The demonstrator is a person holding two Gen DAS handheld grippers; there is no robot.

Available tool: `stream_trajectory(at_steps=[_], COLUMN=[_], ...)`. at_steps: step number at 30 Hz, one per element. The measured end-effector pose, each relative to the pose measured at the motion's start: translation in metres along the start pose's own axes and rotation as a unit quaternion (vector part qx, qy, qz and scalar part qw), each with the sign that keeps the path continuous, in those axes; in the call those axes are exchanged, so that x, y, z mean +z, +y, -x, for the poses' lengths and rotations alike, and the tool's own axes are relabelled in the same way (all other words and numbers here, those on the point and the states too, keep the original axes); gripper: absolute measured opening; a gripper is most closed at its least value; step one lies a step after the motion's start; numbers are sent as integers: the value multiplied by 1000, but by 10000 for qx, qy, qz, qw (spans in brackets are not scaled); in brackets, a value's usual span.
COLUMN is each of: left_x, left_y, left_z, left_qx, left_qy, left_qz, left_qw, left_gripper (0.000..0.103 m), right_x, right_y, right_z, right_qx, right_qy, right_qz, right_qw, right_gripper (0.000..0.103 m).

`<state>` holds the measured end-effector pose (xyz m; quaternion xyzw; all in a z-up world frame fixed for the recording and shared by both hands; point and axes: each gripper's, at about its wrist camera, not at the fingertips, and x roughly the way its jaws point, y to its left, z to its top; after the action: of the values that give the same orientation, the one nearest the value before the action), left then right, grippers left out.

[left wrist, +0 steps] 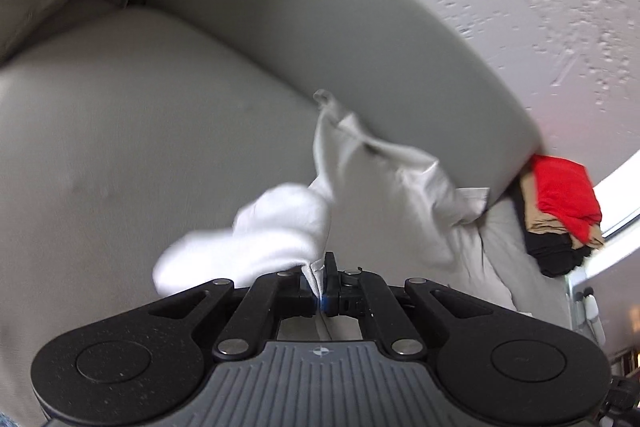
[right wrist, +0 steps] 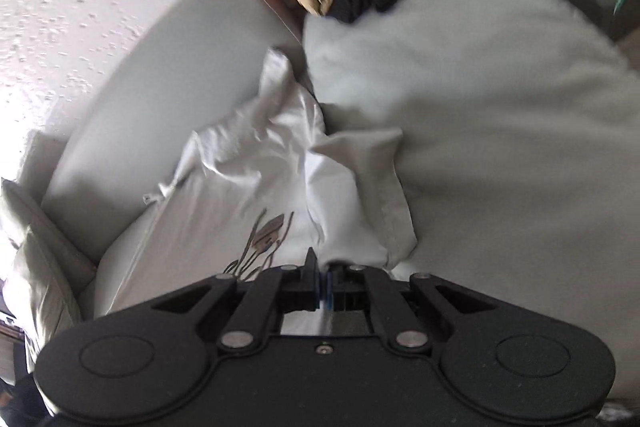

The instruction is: Fold clothes

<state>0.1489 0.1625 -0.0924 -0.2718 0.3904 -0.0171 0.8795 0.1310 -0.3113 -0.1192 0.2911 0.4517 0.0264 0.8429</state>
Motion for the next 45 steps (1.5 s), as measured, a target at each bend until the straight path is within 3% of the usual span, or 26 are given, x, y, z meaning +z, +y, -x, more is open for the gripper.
stream_trajectory(at_steps=[5,11,14,16,17,20,22,24,27,28,29,31,33,35,38,44,45], left_x=[-19,-67,-79,-79,-79,-82,-90,-103,-130,-140,-151,-164,-173,-177,-186,-199,-198], left_y=[0,19,30,32,32,26,20,13,-4,-17,-31,-47,-58,-64,-64,-55,-51], left_z=[27,-8,-11,-7,-1,29,50,66,69,60,49,32,16,3,-13,11,14], left_qx=[298,1040,1283,1529,1685,2010,1772,1116,516,476,461,511,535,574,740,666,677], left_qy=[94,753,902,939,922,698,617,684,828,868,908,945,930,803,985,1484,1537], left_qz=[-466,-840,-809,-875,-969,-1569,-1838,-1967,-2181,-2301,-2429,-2595,-2727,-2894,-3094,-3389,-3336], left_qw=[9984,9881,9843,9799,9766,9644,9649,9717,9710,9681,9647,9597,9561,9521,9429,9266,9276], left_gripper=[1,2,9,15,15,26,30,34,35,35,35,32,20,19,15,8,8], right_x=[-20,-67,-76,-77,-76,-74,-77,-86,-105,-112,-118,-127,-134,-140,-146,-172,-173], right_y=[-2,-22,-29,-31,-31,-30,-30,-30,-25,-21,-16,-6,8,18,25,17,13], right_z=[28,2,-6,-5,0,24,41,50,44,37,29,11,-3,-13,-29,-13,-10], right_qx=[-117,-642,-767,-872,-901,-882,-811,-549,-75,40,110,215,224,199,3,-118,-131], right_qy=[37,493,560,551,537,422,378,425,631,722,828,1025,1073,955,795,1387,1518], right_qz=[399,657,702,820,893,1081,1134,1164,1346,1449,1557,1759,1980,2210,2427,2655,2593], right_qw=[9991,9946,9930,9913,9905,9893,9895,9908,9889,9868,9843,9788,9740,9704,9668,9540,9537], right_gripper=[3,3,5,12,27,43,48,48,45,38,23,16,16,16,17,9,9])
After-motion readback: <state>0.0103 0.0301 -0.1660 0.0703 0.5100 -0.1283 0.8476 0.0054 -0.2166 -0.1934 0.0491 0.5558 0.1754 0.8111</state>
